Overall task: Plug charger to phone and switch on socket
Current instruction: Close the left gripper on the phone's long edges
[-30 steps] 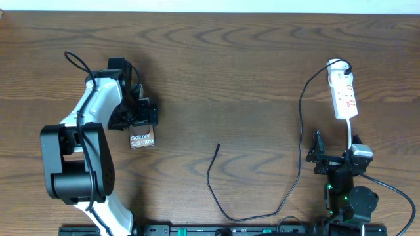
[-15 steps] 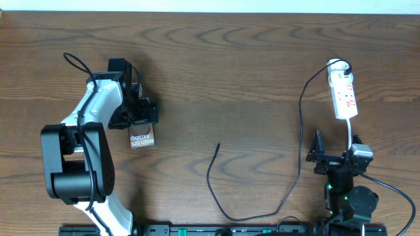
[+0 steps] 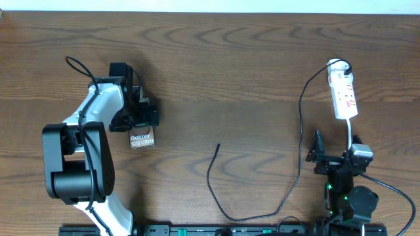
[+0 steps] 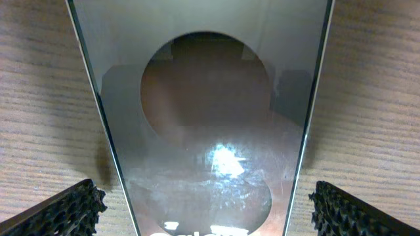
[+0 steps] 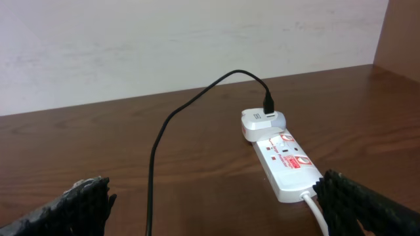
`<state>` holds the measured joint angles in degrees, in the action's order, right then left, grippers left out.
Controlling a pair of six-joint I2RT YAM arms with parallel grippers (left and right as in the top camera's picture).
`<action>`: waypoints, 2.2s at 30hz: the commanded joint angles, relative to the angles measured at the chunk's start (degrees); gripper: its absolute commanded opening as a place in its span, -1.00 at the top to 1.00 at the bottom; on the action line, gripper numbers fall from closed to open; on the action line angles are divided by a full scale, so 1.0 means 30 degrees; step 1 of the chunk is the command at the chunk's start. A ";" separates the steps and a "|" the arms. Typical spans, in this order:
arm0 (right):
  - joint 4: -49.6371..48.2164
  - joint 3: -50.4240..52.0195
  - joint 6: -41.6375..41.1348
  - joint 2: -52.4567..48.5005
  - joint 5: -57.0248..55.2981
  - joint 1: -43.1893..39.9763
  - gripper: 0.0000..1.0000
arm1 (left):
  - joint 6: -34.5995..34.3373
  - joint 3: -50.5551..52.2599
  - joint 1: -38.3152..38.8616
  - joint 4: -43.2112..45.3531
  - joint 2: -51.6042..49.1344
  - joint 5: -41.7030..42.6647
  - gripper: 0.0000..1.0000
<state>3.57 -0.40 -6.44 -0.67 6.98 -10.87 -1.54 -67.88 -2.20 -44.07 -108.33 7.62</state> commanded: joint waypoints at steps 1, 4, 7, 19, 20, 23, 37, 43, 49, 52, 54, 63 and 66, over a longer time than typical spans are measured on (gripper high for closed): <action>0.0058 0.0029 0.0255 0.0124 -0.0058 0.0160 -0.98 | -0.0466 0.0095 -0.0073 0.0138 -0.0044 0.0175 -0.99; 0.0058 0.0029 0.0248 0.0124 -0.0058 0.0160 -0.98 | -0.0459 0.0095 0.0044 0.0240 -0.0044 0.0175 -1.00; 0.0058 0.0029 0.0255 0.0124 -0.0058 0.0160 -0.99 | -0.0466 0.0095 0.0138 0.0233 -0.0044 0.0175 -0.99; 0.0058 0.0029 0.0248 0.0124 -0.0058 0.0160 -0.98 | -0.0525 0.0430 0.0350 0.0561 -0.0044 0.0153 -0.99; 0.0058 0.0029 0.0255 0.0124 -0.0058 0.0160 -0.99 | -0.0532 0.0692 0.0350 0.0860 -0.0044 0.0168 -0.99; 0.0058 0.0029 0.0255 0.0124 -0.0058 0.0160 -0.98 | -0.0532 0.1239 0.0350 0.1377 -0.0044 0.0160 -0.99; 0.0058 0.0029 0.0255 0.0124 -0.0058 0.0160 -0.99 | -0.0525 0.1304 0.0350 0.1676 -0.0044 -0.1005 -1.00; 0.0058 0.0029 0.0248 0.0124 -0.0058 0.0160 -0.99 | -0.0525 0.1304 0.0350 0.1931 -0.0044 -0.1056 -1.00; 0.0058 0.0029 0.0255 0.0124 -0.0058 0.0160 -0.99 | -0.0525 0.1304 0.0350 0.1945 -0.0051 -0.1056 -1.00; 0.0058 0.0029 0.0248 0.0124 -0.0058 0.0160 -0.99 | -0.0525 0.1304 0.0350 0.1953 -0.0051 -0.1056 -1.00; 0.0058 0.0029 0.0255 0.0124 -0.0058 0.0160 -0.99 | -0.0525 0.1304 0.0350 0.1945 -0.0051 -0.1056 -1.00; 0.0058 0.0029 0.0255 0.0124 -0.0058 0.0160 -0.99 | -0.0525 0.1304 0.0350 0.1938 -0.0058 -0.1071 -1.00; 0.0058 0.0029 0.0255 0.0124 -0.0058 0.0160 -0.99 | -0.0532 0.1304 0.0350 0.1938 -0.0058 -0.1428 -1.00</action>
<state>3.60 -0.40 -6.44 -0.67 6.98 -10.87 -2.98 -65.25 -1.06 -38.41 -107.79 4.71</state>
